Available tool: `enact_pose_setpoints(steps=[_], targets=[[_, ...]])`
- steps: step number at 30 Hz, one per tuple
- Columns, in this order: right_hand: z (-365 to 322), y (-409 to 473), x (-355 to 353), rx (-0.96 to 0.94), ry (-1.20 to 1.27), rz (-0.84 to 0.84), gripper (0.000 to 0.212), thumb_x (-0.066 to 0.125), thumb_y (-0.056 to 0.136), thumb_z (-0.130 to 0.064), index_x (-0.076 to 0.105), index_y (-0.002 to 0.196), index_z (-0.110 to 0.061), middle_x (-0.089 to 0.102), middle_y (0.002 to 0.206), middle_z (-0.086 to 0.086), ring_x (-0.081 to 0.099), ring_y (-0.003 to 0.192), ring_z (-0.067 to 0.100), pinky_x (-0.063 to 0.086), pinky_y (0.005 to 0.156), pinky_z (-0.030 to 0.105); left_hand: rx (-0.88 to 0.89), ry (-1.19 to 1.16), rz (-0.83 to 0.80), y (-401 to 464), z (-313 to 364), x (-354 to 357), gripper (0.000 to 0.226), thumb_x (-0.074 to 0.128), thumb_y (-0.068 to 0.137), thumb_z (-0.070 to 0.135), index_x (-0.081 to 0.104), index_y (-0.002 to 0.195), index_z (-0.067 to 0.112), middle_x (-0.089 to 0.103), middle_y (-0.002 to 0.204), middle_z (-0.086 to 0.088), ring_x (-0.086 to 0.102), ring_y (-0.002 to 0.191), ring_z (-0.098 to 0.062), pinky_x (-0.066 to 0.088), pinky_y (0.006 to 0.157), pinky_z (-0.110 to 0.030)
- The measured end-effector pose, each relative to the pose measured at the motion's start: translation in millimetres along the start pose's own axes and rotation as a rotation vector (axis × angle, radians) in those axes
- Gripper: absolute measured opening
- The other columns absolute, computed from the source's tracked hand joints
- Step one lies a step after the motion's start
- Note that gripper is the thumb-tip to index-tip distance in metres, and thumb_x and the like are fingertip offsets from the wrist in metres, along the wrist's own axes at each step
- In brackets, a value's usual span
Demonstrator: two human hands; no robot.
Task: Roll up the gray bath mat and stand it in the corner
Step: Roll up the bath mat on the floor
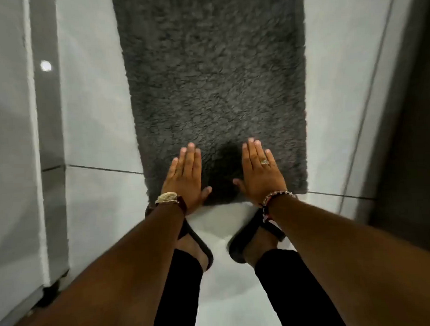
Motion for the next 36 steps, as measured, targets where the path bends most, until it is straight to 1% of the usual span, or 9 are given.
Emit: enact_pose_setpoints(steps=[5, 10, 14, 18, 22, 27, 30, 34, 36], targets=[[1, -4, 46, -0.098, -0.069, -0.168, 0.124, 0.066, 0.085, -0.060, -0.016, 0.158, -0.002, -0.014, 0.169, 0.020, -0.011, 0.156, 0.036, 0.000, 0.125, 0.050, 0.024, 0.033, -0.150, 11, -12, 35, 0.119, 0.049, 0.088, 0.071, -0.029, 0.151, 0.007, -0.035, 0.160, -0.016, -0.027, 0.147, -0.031, -0.005, 0.122, -0.047], [4, -17, 83, -0.276, -0.206, 0.111, 0.053, 0.040, 0.103, -0.016, 0.038, 0.154, -0.002, 0.034, 0.161, 0.019, 0.034, 0.149, 0.034, 0.038, 0.115, 0.050, 0.152, 0.123, -0.178, 11, -8, 72, 0.156, 0.084, 0.056, 0.066, -0.023, 0.153, 0.008, -0.035, 0.158, -0.020, -0.027, 0.147, -0.039, -0.003, 0.119, -0.052], [9, -14, 62, -0.360, -0.235, 0.173, 0.049, 0.037, 0.098, -0.022, 0.066, 0.135, -0.007, 0.060, 0.143, 0.015, 0.059, 0.130, 0.033, 0.051, 0.103, 0.049, 0.091, 0.152, -0.245, 13, 6, 76, 0.080, 0.031, 0.099, 0.017, -0.028, 0.152, 0.013, -0.046, 0.152, -0.016, -0.024, 0.148, -0.038, -0.006, 0.118, -0.048], [11, -3, 26, -0.276, -0.197, 0.239, 0.049, 0.034, 0.102, -0.015, 0.052, 0.147, -0.006, 0.046, 0.155, 0.017, 0.048, 0.141, 0.033, 0.045, 0.111, 0.049, 0.134, 0.102, -0.360, 36, 0, 40, 0.050, 0.030, 0.103, 0.014, 0.027, 0.153, 0.015, 0.008, 0.168, -0.013, 0.022, 0.148, -0.040, 0.036, 0.110, -0.058], [0, -11, 7, -0.347, -0.151, 0.317, 0.050, 0.033, 0.106, -0.015, 0.039, 0.155, -0.008, 0.035, 0.163, 0.014, 0.034, 0.149, 0.033, 0.034, 0.119, 0.050, 0.217, 0.102, -0.334, 57, -4, 0, 0.028, 0.044, 0.100, 0.029, 0.049, 0.126, 0.020, 0.063, 0.126, -0.016, 0.063, 0.106, -0.041, 0.053, 0.081, -0.047], [7, 10, 5, -0.129, -0.070, -0.098, 0.052, 0.032, 0.098, -0.018, 0.050, 0.147, -0.021, 0.067, 0.134, 0.009, 0.062, 0.121, 0.038, 0.045, 0.107, 0.052, 0.068, -0.056, -0.364, 73, -20, -8, 0.032, 0.048, 0.102, 0.041, 0.053, 0.128, 0.023, 0.065, 0.125, -0.015, 0.061, 0.108, -0.036, 0.048, 0.087, -0.042], [16, 37, 3, -0.019, -0.031, -0.110, 0.047, 0.046, 0.098, -0.023, 0.048, 0.144, -0.031, 0.068, 0.120, 0.004, 0.065, 0.103, 0.036, 0.047, 0.089, 0.044, 0.015, -0.054, -0.295, 70, -35, -10, 0.045, 0.052, 0.100, 0.041, 0.045, 0.140, 0.022, 0.054, 0.143, -0.012, 0.056, 0.120, -0.037, 0.045, 0.096, -0.046], [22, 61, -4, 0.033, -0.064, -0.154, 0.047, 0.051, 0.100, -0.032, 0.045, 0.147, -0.034, 0.056, 0.133, 0.007, 0.058, 0.114, 0.038, 0.044, 0.092, 0.045, 0.288, 0.193, 0.157, 47, -7, -11, 0.054, 0.045, 0.101, 0.019, 0.035, 0.153, 0.016, 0.034, 0.161, -0.011, 0.030, 0.145, -0.041, 0.024, 0.114, -0.060], [20, 63, -10, 0.059, -0.070, -0.101, 0.042, 0.065, 0.095, -0.033, 0.057, 0.137, -0.028, 0.056, 0.130, 0.011, 0.058, 0.113, 0.040, 0.046, 0.088, 0.048, 0.321, 0.205, -0.010, 44, -2, 3, 0.069, 0.048, 0.098, 0.026, 0.019, 0.159, 0.016, 0.020, 0.166, -0.010, 0.014, 0.151, -0.039, 0.016, 0.118, -0.056]])
Point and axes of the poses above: each hand's wrist, its own y-axis towards the middle knuckle, its own x-axis out of the palm, z = x × y, the point moved 3 cm from there along y, towards the middle knuckle
